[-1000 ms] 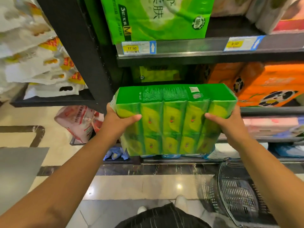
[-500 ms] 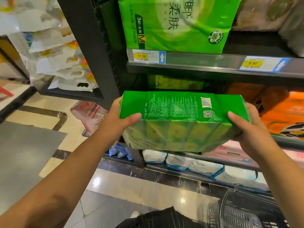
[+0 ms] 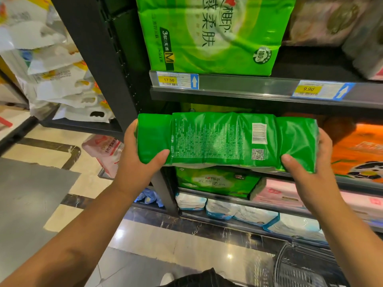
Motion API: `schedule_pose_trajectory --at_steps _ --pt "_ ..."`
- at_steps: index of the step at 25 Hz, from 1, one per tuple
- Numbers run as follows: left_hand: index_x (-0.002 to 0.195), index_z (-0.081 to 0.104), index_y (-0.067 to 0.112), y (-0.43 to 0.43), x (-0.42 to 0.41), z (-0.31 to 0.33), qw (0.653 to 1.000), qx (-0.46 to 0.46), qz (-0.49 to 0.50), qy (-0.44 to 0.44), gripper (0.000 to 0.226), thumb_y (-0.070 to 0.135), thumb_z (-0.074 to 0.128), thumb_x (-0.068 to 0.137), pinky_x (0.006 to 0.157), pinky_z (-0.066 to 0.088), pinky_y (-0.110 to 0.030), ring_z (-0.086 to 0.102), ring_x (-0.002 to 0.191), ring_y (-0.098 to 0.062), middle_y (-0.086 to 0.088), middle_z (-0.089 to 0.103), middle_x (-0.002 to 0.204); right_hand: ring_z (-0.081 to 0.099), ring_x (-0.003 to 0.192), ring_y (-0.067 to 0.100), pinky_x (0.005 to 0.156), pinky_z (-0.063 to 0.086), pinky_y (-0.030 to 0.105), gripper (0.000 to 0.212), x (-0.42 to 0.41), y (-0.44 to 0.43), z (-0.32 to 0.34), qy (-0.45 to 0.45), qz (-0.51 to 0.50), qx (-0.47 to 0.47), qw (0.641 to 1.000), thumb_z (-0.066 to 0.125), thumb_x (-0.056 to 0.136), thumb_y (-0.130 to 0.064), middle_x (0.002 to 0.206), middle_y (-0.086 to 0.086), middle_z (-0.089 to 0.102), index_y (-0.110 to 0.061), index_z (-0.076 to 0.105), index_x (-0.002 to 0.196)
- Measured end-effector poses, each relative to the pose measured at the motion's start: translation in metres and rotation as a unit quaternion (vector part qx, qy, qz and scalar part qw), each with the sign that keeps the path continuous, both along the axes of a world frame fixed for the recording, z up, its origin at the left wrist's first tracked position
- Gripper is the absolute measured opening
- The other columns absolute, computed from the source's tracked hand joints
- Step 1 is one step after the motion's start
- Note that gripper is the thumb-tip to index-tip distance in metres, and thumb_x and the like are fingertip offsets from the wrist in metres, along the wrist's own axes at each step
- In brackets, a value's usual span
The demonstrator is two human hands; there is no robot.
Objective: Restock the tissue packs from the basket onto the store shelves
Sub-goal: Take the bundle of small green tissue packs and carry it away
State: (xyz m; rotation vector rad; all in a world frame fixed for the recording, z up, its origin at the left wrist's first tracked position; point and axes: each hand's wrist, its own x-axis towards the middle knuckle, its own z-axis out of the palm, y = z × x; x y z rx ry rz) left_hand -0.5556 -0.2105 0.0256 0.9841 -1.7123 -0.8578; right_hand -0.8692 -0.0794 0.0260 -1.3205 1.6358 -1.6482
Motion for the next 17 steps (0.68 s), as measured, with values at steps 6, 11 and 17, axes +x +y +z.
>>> schedule_pose_trajectory --at_steps 6,11,17 --pt "0.142 0.022 0.028 -0.017 0.000 -0.017 0.999 -0.032 -0.018 -0.027 0.091 0.063 0.069 0.072 0.101 0.038 -0.014 0.042 0.122 0.013 0.032 0.039 0.135 0.051 0.103 -0.016 0.082 0.043 0.004 0.080 -0.006 -0.010 -0.032 0.058 0.017 0.030 0.998 0.069 0.081 -0.005 0.117 -0.026 0.047 -0.038 0.018 0.132" --pt "0.140 0.023 0.036 -0.045 -0.001 -0.026 0.997 -0.031 -0.047 -0.052 0.109 0.076 0.075 0.053 0.106 0.039 -0.031 0.044 0.123 0.004 0.039 0.041 0.130 0.052 0.106 -0.017 0.084 0.041 0.003 0.084 -0.005 -0.025 -0.038 0.067 -0.003 0.025 0.997 0.072 0.081 0.003 0.122 -0.018 0.046 -0.026 0.017 0.138" --pt "0.139 0.022 0.031 -0.044 -0.006 -0.011 0.995 -0.063 -0.043 -0.057 0.110 0.071 0.077 0.053 0.104 0.033 -0.011 0.038 0.124 0.015 0.042 0.034 0.134 0.051 0.112 -0.013 0.091 0.041 0.007 0.084 -0.004 -0.031 -0.033 0.071 -0.030 -0.012 0.997 0.075 0.076 -0.022 0.126 -0.021 0.046 -0.028 0.020 0.139"
